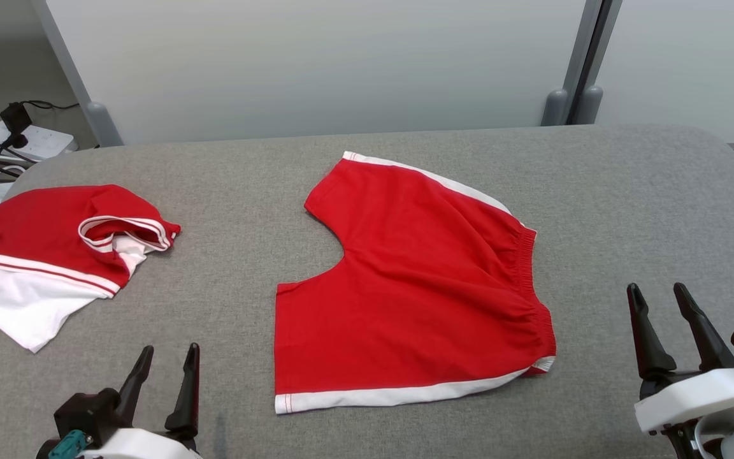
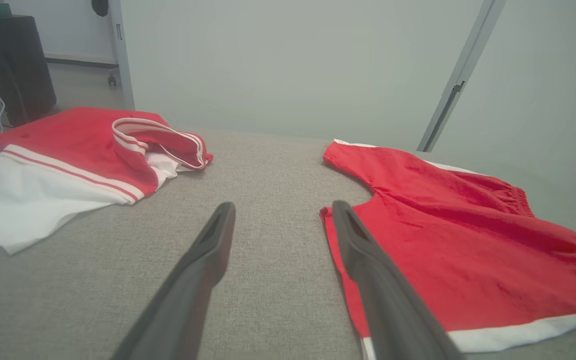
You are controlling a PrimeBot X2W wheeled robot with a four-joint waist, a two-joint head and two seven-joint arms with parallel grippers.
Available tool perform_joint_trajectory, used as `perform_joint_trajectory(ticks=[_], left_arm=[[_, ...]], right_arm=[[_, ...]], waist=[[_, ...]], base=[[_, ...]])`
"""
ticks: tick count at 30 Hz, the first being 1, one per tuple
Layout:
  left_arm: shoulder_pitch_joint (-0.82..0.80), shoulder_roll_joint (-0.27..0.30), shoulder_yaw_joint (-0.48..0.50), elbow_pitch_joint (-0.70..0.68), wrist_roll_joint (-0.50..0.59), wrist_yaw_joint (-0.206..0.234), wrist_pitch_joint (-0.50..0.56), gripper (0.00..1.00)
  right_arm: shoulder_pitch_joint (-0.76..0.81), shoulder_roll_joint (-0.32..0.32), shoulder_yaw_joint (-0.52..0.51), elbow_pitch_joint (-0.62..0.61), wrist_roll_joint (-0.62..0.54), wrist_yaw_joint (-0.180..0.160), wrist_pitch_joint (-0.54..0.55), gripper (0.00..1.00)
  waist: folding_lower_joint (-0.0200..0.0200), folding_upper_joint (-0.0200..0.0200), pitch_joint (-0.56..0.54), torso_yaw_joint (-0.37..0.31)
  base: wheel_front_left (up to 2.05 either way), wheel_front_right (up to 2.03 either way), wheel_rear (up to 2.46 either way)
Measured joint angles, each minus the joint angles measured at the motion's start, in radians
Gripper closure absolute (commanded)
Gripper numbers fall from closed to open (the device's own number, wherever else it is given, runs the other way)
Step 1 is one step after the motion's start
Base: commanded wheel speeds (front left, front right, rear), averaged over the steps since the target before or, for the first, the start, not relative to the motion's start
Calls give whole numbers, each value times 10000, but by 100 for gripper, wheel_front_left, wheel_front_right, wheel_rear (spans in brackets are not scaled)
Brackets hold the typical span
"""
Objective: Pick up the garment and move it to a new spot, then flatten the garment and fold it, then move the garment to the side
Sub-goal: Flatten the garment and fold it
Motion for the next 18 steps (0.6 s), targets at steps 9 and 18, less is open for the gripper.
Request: perform_joint_trajectory(ticks=[9, 18], left_arm=[[425, -389, 617, -667, 1509, 92, 0, 0], [753, -614, 823, -959, 2123, 107, 0, 0]], right_arm=[[581, 334, -228, -236, -675, 0, 0, 0], [847, 652, -391, -301, -1285, 0, 0, 0]], waist=[[0, 0, -80, 40], [0, 0, -43, 57]], base=[[0, 0, 0], [0, 0, 0]])
